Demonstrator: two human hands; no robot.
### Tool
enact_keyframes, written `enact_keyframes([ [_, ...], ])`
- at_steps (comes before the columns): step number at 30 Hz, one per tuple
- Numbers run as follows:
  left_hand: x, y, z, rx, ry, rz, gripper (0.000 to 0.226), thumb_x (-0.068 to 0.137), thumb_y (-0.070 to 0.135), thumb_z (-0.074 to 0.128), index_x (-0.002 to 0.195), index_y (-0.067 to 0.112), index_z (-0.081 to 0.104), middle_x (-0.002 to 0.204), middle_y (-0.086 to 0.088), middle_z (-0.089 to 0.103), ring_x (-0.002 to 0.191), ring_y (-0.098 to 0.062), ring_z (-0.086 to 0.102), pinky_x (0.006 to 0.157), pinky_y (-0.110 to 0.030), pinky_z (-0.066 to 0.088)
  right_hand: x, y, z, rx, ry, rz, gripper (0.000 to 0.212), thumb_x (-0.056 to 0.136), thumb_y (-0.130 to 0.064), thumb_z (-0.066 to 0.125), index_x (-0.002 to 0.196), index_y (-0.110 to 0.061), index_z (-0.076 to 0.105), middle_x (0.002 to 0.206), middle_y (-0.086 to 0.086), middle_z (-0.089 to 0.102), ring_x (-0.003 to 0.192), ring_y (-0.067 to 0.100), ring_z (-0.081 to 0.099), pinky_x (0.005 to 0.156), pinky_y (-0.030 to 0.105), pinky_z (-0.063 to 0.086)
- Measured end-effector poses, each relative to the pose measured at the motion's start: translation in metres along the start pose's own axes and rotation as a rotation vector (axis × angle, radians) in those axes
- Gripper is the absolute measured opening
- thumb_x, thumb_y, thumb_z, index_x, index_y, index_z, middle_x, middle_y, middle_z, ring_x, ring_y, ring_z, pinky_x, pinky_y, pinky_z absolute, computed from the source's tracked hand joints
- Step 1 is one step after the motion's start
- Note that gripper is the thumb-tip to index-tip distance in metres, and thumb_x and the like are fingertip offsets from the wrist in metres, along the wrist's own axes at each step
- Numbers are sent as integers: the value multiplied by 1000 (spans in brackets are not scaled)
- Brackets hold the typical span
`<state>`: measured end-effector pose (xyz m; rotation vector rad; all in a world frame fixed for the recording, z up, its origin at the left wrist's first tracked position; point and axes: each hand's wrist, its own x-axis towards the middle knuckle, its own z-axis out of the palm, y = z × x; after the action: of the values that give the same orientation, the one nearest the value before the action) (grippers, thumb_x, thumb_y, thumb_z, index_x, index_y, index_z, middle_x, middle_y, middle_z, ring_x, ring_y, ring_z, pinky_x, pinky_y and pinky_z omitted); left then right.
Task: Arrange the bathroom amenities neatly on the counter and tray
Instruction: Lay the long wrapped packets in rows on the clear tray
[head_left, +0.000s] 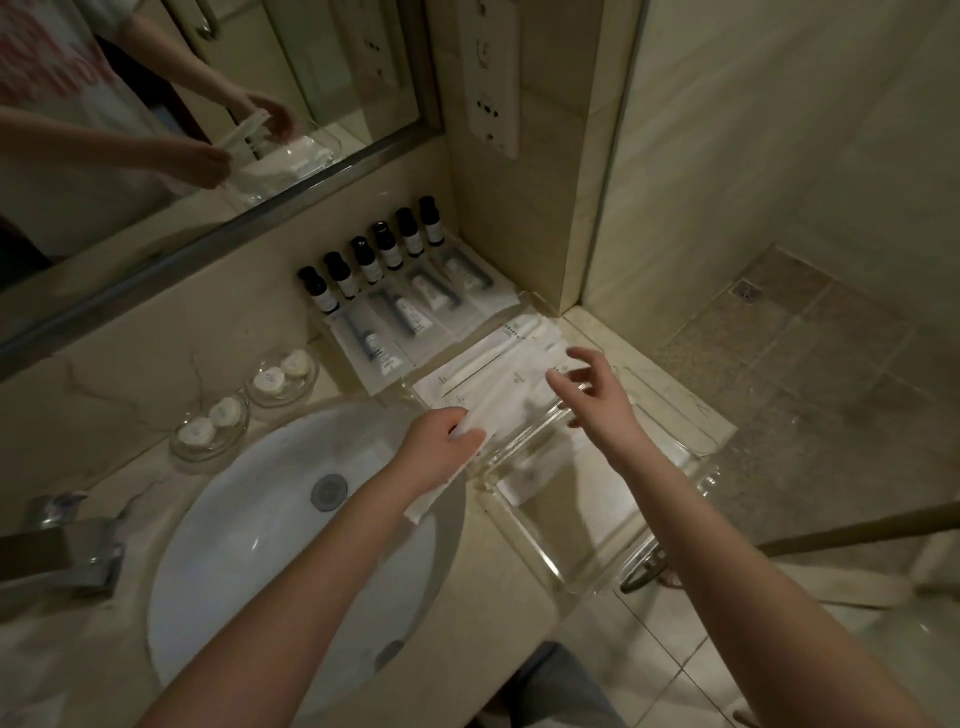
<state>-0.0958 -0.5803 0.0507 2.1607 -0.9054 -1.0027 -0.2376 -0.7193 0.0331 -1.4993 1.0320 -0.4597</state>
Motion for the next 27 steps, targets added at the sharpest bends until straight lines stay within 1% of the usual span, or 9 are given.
enact_keyframes([
  [4,1,10,-11,60,-104,71,22,86,21,58,72,5,53,60,-1,40,53,-16,42,41,-19,33,-1,-38,-2,74,-315,-46,24,84,-22,68,105,-15,60,91,-1,63,62,11,61,57,27,48],
  [7,-3,14,-20,24,-55,109,13,85,19,62,74,13,57,65,5,48,60,-10,47,56,-22,40,1,-44,-1,161,-313,-49,14,81,-12,70,91,-6,62,75,5,66,53,16,59,53,26,49],
  [10,-9,4,-29,143,446,232,17,83,16,65,98,10,60,94,4,48,87,-12,46,80,-25,38,0,-41,-1,254,-139,-84,7,82,-10,68,83,-14,62,75,4,66,58,13,62,54,22,48],
  [12,-19,-1,-32,74,714,243,12,83,16,63,81,7,57,84,-2,48,77,-16,45,71,-26,35,-5,-35,1,359,-16,-53,8,84,-12,65,82,-18,60,78,2,64,66,14,62,58,23,47],
  [15,-29,-4,-18,-179,503,95,19,87,24,60,77,8,61,70,0,54,65,-12,48,60,-23,41,-17,-19,9,508,-39,48,14,85,-11,63,78,-23,59,79,-2,59,72,12,57,63,22,47],
  [17,-29,6,-9,-452,341,14,13,90,27,58,91,15,63,83,7,60,74,-4,54,57,-4,43,-26,-9,19,525,-123,67,20,83,-7,64,72,-23,61,78,-1,60,72,14,58,64,22,48],
  [20,-24,26,-6,-859,306,-20,11,92,23,54,85,22,62,86,6,65,75,-3,61,61,-10,49,-40,2,32,449,-204,66,20,81,-1,64,69,-17,62,68,1,61,61,15,55,54,19,45],
  [24,-14,33,-5,-742,314,2,16,89,22,57,76,18,66,75,3,66,67,-8,63,62,-20,52,-48,10,28,276,-300,54,9,79,-4,69,76,-12,69,67,0,67,64,15,59,63,26,45],
  [27,-7,34,-3,-499,133,3,15,90,22,56,84,15,68,75,1,65,74,-18,60,74,-31,49,-39,-2,5,218,-190,24,11,86,-15,63,94,-20,67,86,0,70,77,15,61,72,29,44],
])
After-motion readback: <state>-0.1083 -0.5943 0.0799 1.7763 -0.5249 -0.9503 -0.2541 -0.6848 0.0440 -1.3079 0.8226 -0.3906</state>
